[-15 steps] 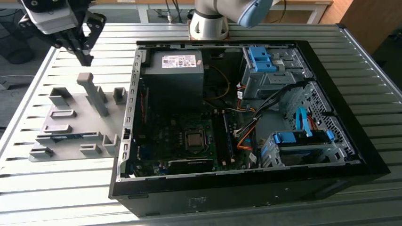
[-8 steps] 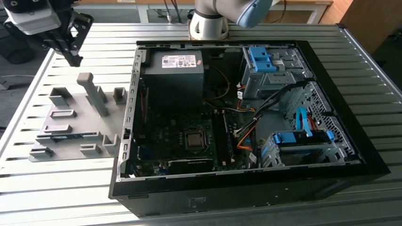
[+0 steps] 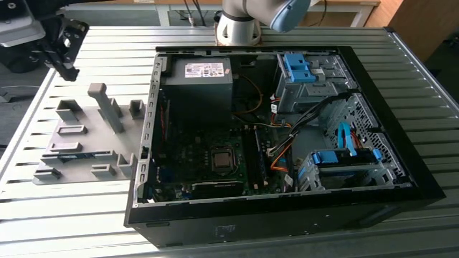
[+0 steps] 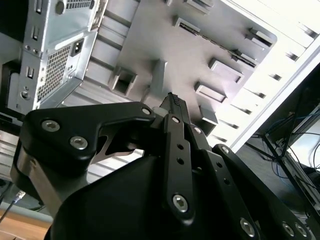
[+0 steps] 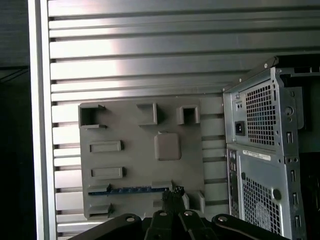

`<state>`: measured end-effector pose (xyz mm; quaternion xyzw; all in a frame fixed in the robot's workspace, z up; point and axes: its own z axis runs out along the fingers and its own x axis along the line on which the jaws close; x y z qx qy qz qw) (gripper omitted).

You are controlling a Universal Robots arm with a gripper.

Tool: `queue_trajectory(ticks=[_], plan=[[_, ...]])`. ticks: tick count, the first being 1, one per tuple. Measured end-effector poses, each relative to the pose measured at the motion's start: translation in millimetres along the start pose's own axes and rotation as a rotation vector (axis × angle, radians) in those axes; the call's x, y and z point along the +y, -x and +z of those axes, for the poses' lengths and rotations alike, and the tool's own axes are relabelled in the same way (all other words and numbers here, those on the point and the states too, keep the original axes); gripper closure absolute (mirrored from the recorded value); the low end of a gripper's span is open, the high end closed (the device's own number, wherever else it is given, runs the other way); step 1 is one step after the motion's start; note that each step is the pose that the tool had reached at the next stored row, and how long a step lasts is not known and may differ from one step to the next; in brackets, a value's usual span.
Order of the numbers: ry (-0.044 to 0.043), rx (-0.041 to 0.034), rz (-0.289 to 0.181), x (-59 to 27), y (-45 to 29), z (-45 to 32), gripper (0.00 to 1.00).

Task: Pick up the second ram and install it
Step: 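Reach for the second ram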

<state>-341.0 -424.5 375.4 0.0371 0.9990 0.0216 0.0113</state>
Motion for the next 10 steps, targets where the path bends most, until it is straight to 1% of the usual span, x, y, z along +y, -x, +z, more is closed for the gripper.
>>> queue_trajectory(ticks=[8, 10], plan=[[-0.0001, 0.0, 0.0, -4.2, -31.0, 0.4, 0.89], [0.0, -0.0001, 0.0, -4.6, -35.5, 0.8, 0.89]])
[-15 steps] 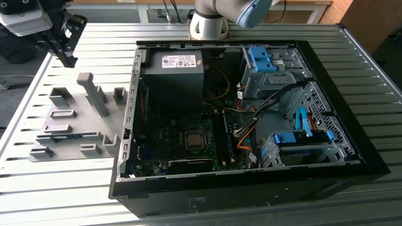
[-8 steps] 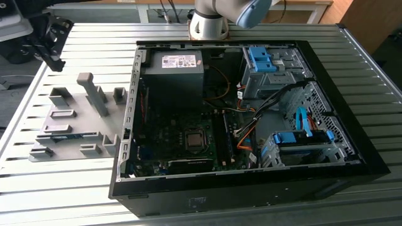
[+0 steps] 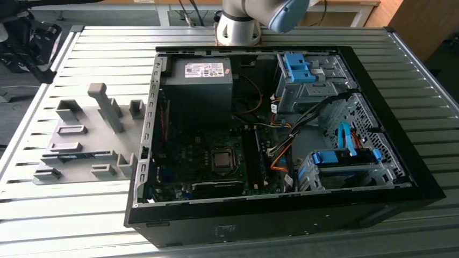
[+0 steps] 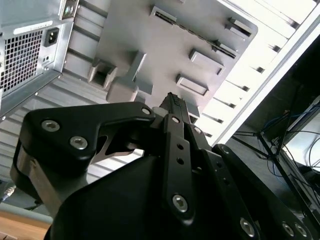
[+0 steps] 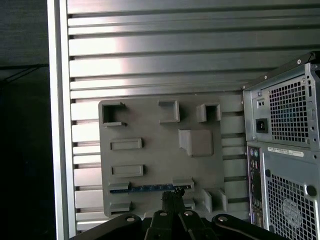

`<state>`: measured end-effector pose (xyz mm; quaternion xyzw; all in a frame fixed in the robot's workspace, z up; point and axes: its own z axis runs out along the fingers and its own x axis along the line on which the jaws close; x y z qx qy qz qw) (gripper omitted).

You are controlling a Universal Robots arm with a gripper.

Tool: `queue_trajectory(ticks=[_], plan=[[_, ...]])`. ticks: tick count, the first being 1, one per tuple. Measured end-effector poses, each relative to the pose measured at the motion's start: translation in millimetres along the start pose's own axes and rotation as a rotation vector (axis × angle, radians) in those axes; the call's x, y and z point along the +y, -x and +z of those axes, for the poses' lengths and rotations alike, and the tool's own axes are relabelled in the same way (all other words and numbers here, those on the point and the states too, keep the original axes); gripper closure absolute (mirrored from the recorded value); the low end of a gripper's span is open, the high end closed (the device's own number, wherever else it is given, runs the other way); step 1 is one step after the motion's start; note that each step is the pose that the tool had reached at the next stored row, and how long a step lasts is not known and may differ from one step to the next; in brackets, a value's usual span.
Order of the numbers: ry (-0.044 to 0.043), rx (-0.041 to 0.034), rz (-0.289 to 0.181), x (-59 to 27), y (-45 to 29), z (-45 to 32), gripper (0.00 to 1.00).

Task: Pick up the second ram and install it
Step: 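Reach for the second ram, then pick up the second ram and move it above second insertion slot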

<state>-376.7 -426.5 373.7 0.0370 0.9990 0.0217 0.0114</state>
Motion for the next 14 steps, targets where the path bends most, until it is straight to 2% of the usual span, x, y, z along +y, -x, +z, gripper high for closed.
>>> queue_trajectory(ticks=[14], plan=[[0.0, 0.0001, 0.0, -0.1, -1.2, 0.1, 0.89]])
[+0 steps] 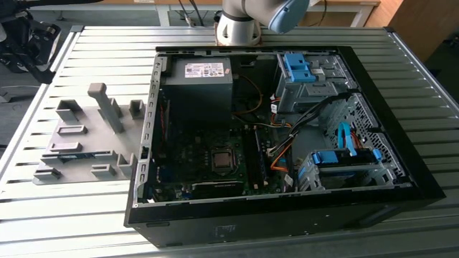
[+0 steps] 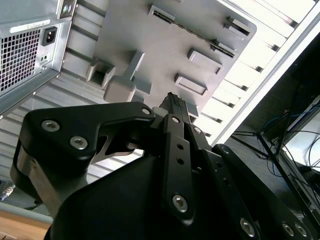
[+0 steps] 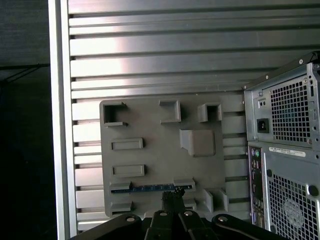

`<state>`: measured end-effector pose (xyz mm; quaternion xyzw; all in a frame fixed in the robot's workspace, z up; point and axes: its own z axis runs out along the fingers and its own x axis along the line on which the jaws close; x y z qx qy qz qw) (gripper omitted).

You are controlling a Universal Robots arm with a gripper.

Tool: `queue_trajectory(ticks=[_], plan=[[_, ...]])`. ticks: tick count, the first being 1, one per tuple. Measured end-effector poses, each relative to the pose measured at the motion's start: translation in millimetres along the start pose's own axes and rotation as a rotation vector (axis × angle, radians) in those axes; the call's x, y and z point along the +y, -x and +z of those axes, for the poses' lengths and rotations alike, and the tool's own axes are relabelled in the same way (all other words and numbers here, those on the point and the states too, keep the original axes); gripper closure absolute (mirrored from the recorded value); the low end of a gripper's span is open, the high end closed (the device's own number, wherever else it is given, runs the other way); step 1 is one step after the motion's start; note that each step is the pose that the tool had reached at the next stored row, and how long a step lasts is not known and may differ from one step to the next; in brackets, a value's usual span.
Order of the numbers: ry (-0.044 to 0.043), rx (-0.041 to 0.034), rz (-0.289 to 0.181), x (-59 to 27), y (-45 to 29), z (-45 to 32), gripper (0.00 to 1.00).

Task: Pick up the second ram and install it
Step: 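Pick up the second ram and move it above second insertion slot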

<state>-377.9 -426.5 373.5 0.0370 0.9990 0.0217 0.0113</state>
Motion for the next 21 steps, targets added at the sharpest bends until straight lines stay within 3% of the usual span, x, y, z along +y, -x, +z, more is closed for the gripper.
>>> queue_trajectory(ticks=[4, 14, 21], plan=[[0.0001, 0.0001, -0.005, 0.0, 0.0, 0.0, 0.89], [0.0029, 0.0076, -0.171, -0.1, -0.4, 0.2, 0.89], [0.0032, 0.008, -0.182, -0.5, -1.9, 0.3, 0.89]])
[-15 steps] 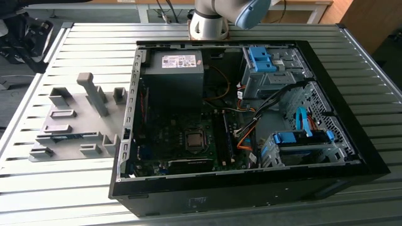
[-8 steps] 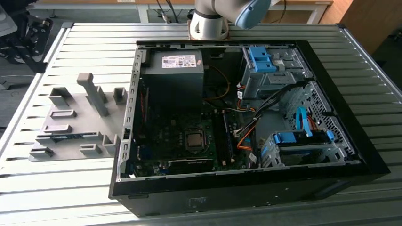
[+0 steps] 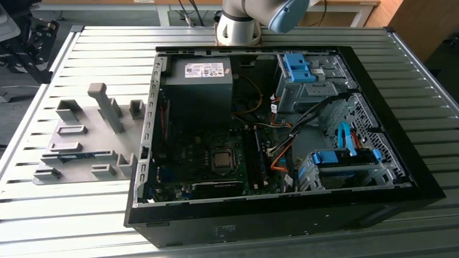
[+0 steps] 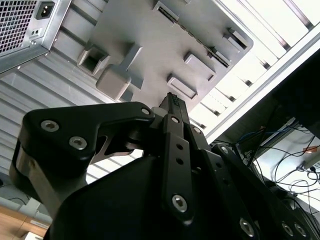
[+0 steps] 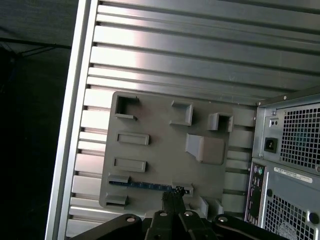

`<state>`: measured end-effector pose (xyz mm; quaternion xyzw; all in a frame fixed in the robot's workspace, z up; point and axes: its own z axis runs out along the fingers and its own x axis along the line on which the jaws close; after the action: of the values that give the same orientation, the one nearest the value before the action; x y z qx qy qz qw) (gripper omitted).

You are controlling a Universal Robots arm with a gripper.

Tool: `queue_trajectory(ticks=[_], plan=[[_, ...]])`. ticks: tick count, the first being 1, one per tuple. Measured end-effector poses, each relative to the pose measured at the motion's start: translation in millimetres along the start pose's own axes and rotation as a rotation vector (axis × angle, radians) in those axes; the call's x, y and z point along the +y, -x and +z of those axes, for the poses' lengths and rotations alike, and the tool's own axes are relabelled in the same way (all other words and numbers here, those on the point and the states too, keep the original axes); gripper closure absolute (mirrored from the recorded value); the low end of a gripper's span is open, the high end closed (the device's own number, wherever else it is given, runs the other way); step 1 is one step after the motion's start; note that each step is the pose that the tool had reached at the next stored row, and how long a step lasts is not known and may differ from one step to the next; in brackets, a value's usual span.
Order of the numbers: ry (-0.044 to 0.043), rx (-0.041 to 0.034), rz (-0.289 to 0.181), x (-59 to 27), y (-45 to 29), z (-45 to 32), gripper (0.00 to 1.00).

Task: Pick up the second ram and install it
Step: 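Pick up the second ram and move it above second insertion slot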

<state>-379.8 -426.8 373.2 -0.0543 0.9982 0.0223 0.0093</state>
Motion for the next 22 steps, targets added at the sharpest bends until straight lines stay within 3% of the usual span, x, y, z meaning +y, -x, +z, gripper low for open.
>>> queue_trajectory(ticks=[11, 22], plan=[[0.0002, 0.0005, -0.01, -0.1, -0.1, 0.0, 0.89], [0.0017, 0.0042, -0.096, -1.1, -1.6, 0.0, 0.89]])
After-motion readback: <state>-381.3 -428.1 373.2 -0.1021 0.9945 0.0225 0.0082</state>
